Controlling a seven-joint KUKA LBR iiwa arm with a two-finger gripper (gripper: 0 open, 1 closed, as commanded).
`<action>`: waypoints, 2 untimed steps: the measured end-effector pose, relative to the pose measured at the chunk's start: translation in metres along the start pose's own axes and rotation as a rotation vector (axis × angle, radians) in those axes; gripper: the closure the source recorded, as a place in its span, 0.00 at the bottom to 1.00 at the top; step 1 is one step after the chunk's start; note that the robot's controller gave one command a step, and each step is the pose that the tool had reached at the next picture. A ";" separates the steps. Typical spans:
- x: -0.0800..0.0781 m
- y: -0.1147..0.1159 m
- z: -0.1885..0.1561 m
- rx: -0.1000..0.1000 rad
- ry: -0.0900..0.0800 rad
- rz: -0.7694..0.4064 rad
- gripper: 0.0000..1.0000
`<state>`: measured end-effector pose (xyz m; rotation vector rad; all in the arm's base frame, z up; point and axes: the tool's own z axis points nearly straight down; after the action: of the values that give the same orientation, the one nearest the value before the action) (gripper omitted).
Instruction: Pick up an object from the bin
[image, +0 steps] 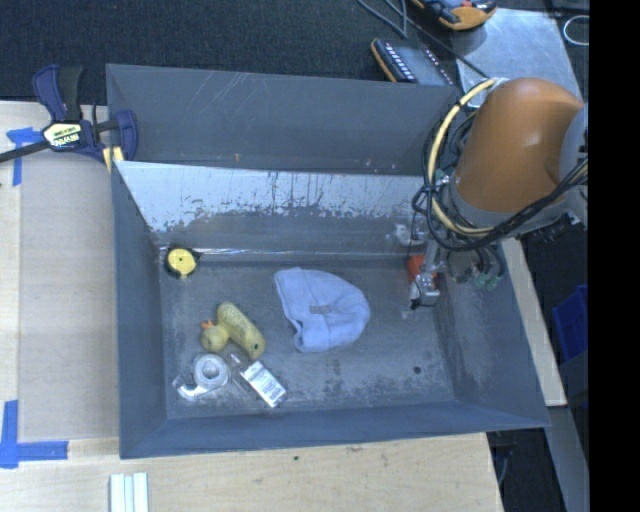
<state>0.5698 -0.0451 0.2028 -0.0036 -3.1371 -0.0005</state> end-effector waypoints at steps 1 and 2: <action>-0.001 0.000 -0.005 0.001 -0.008 -0.001 0.00; -0.020 0.064 0.067 -0.001 -0.009 0.068 0.00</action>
Offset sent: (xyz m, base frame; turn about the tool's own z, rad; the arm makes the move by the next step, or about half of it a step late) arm 0.0198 0.0749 -0.0810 0.0740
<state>0.5895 0.0188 0.1357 -0.1106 -3.1440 -0.0012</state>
